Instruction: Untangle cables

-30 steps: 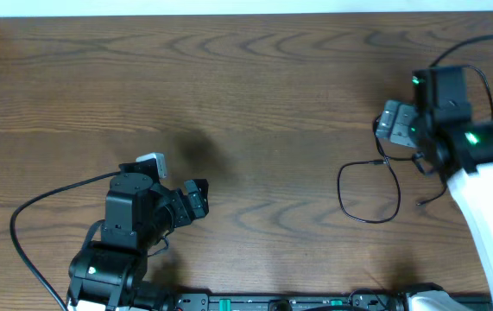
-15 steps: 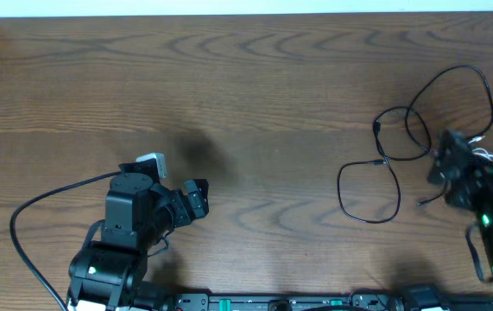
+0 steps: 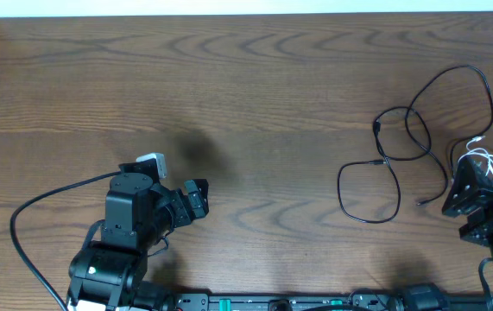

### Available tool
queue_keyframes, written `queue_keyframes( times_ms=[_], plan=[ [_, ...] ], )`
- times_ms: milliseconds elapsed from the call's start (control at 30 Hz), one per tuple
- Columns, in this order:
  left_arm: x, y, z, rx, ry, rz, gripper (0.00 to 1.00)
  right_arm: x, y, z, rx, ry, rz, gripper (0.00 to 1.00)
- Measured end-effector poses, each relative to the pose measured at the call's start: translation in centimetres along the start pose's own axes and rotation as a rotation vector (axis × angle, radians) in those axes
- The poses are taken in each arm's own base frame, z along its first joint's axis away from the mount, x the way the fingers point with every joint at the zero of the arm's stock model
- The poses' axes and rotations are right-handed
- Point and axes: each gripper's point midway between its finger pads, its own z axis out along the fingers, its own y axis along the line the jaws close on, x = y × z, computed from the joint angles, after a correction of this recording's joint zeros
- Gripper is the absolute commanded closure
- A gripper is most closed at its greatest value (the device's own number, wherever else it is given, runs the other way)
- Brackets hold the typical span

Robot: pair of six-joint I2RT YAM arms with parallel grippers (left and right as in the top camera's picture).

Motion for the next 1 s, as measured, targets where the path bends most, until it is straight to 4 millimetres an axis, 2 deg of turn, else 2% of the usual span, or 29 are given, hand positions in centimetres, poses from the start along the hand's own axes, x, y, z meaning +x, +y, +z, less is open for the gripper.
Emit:
queue_keyframes(
  times_ms=[167,433,567,700,1000],
  plan=[
    [0.0,0.0,0.0,0.000,0.000,0.000,0.02,2.2,-0.9,-0.1,0.036,0.088,-0.025,0.01],
    [0.0,0.0,0.0,0.000,0.000,0.000,0.02,8.9,-4.0,-1.4,0.149,0.366,-0.106,0.01],
    [0.0,0.0,0.0,0.000,0.000,0.000,0.02,11.2,-5.2,-2.4,0.192,0.472,-0.137,0.01],
    [0.0,0.0,0.0,0.000,0.000,0.000,0.02,12.2,-6.0,-3.4,0.207,0.511,-0.149,0.01],
    [0.0,0.0,0.0,0.000,0.000,0.000,0.02,12.0,-6.4,-5.3,0.170,0.417,-0.121,0.01]
  ],
)
